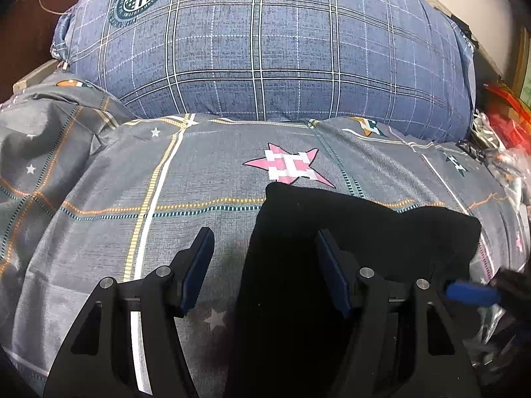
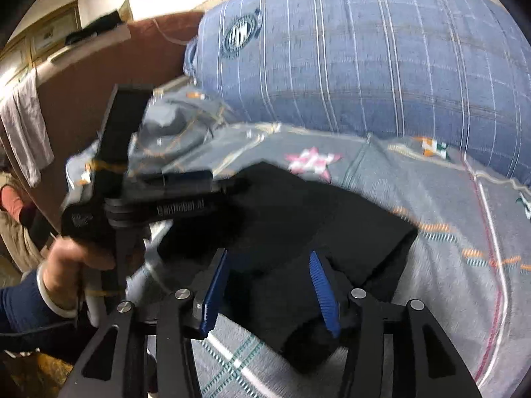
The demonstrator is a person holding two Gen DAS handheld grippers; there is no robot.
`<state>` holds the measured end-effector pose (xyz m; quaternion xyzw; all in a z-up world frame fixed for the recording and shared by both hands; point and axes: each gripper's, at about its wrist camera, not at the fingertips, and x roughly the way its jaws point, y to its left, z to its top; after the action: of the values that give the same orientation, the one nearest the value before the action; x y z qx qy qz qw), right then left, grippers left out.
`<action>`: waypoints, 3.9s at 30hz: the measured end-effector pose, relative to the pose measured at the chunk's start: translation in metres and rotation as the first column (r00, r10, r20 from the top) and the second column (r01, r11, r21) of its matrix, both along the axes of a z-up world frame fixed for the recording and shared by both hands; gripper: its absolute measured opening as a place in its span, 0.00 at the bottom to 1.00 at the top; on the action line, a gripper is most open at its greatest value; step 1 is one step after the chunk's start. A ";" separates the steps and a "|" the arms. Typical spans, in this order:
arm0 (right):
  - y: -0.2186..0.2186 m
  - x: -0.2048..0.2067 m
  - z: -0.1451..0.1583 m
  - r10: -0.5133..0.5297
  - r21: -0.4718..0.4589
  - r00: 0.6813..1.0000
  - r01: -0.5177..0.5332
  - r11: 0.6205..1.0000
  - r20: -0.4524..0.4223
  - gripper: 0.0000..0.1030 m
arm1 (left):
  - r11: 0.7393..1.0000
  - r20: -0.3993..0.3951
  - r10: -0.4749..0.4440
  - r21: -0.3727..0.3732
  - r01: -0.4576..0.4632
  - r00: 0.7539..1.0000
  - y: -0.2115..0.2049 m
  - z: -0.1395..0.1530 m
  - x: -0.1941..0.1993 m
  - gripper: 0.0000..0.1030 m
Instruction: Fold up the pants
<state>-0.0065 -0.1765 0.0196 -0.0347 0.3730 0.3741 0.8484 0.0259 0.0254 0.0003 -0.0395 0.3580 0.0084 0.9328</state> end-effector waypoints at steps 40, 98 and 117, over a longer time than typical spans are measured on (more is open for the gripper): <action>-0.033 0.047 0.004 -0.181 0.002 0.983 0.181 0.983 -0.015 0.23 | 0.999 -0.127 -0.015 -0.031 0.011 0.992 0.003 -0.014 0.067 0.63; -0.037 0.045 -0.014 -0.125 0.021 0.989 0.128 0.992 -0.083 0.13 | 0.997 -0.016 0.077 -0.014 -0.077 0.997 -0.004 -0.012 0.042 0.65; -0.068 0.015 -0.019 -0.147 0.240 0.949 0.217 0.946 -0.278 0.57 | 0.991 -0.086 -0.089 -0.106 0.079 0.992 0.007 0.003 0.015 0.65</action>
<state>0.0085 -0.2448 0.0007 0.1636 0.4274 0.3418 0.8208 0.0411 0.0324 0.0036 -0.0717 0.4011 -0.0475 0.9120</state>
